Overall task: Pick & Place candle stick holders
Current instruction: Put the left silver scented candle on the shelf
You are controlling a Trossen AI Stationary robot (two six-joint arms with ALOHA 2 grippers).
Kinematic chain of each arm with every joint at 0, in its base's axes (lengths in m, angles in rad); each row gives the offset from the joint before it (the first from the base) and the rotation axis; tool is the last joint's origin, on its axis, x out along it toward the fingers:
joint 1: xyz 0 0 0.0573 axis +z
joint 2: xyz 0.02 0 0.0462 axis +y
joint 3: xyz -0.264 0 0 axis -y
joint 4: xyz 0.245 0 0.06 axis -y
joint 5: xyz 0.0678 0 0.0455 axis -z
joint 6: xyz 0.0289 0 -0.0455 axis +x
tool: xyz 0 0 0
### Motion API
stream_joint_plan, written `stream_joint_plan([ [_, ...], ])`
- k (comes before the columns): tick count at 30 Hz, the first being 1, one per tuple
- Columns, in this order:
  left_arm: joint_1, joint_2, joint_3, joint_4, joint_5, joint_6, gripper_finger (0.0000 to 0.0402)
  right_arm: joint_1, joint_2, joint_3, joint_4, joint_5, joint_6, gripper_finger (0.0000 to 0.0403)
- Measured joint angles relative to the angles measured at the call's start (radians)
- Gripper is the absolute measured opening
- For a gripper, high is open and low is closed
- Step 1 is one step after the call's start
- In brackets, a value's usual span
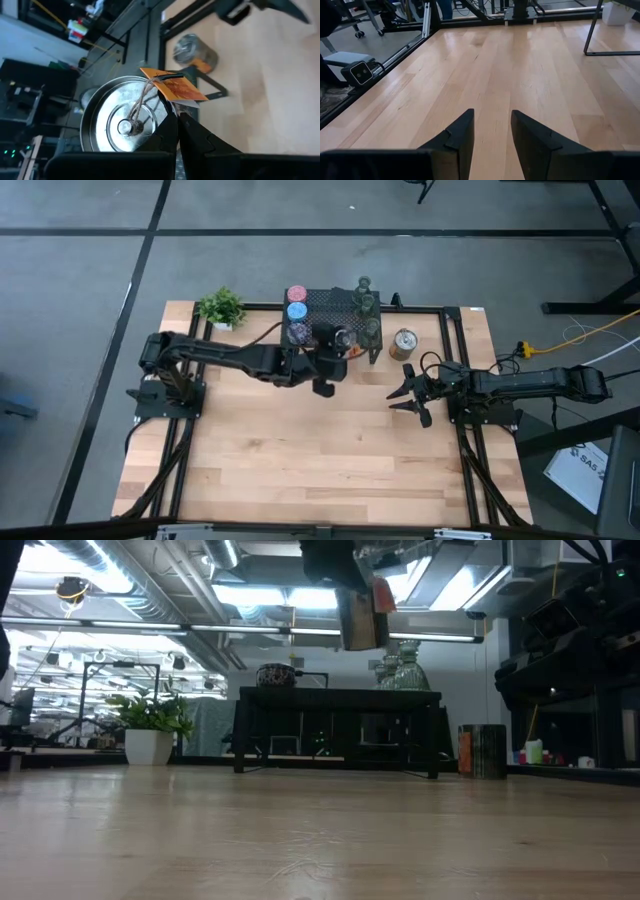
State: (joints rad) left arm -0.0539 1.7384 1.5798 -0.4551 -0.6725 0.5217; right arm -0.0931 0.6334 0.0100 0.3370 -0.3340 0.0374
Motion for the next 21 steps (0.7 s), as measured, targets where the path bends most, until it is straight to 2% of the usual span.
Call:
stream_joint_plan([
  [6, 0.074, 0.000, 0.033, -0.024, 0.008, -0.003, 0.0002, 0.000, 0.000, 0.000, 0.000, 0.000, 0.000, 0.0132],
  [11, 0.161, -0.008, 0.054, -0.023, 0.136, -0.014, 0.0002, 0.000, 0.000, 0.000, 0.000, 0.000, 0.000, 0.0132],
  [17, 0.266, -0.008, 0.063, -0.028, 0.159, -0.058, 0.0002, 0.000, 0.000, 0.000, 0.000, 0.000, 0.000, 0.0132],
  [21, 0.330, -0.008, 0.063, -0.029, 0.240, -0.105, 0.0002, 0.000, 0.000, 0.000, 0.000, 0.000, 0.000, 0.0132],
])
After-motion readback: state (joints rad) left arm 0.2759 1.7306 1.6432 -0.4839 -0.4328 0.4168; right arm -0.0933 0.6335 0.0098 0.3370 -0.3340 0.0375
